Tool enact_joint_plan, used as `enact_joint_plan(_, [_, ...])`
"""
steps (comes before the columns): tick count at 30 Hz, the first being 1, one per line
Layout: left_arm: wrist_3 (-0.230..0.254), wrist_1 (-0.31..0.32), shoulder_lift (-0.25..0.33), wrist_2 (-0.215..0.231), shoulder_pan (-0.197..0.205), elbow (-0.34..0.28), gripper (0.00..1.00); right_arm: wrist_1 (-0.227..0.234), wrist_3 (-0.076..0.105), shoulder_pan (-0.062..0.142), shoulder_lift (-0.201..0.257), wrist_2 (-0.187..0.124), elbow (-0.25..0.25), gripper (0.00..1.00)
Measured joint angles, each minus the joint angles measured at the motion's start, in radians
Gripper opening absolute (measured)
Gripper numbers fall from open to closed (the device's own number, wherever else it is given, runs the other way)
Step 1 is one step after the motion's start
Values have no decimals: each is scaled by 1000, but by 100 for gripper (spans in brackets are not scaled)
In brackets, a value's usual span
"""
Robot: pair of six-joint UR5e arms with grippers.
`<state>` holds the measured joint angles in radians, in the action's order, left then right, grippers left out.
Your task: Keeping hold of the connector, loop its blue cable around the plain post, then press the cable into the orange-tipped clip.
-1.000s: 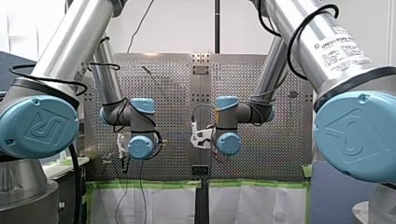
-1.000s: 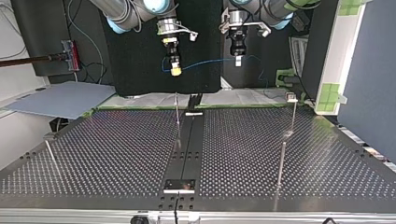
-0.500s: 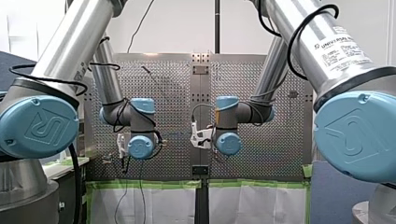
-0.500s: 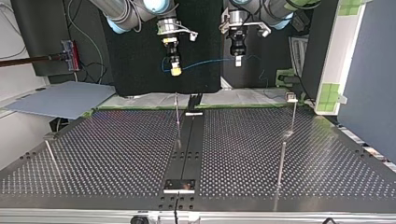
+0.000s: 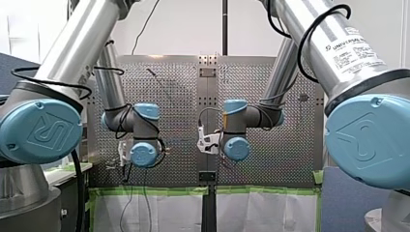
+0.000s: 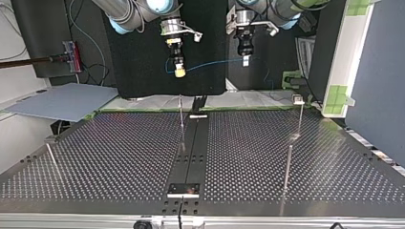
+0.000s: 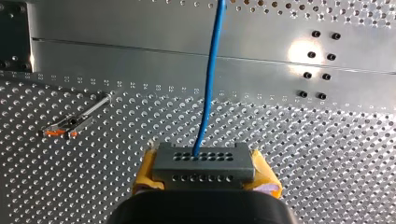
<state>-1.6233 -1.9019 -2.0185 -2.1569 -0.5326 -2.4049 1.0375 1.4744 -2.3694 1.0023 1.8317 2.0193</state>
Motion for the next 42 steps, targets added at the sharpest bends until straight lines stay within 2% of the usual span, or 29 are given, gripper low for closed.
enact_joint_plan(7, [0,-2,-55,-1,3,-3,12,0,0,0,0,0,0,2])
enact_joint_plan(20, [0,-2,-62,-1,3,-3,12,-1,1,0,0,0,1,2])
enact_joint_plan(23, [0,-2,-62,-1,3,-3,12,-14,13,-1,-13,0,9,2])
enact_joint_plan(31, [0,-2,-62,-1,3,-3,12,-87,79,-1,-82,0,15,2])
enact_joint_plan(36, [0,-2,-62,-1,3,-3,12,-120,89,-1,-95,0,16,2])
enact_joint_plan(42, [0,-2,-62,-1,3,-3,12,-126,90,-1,-96,0,16,2])
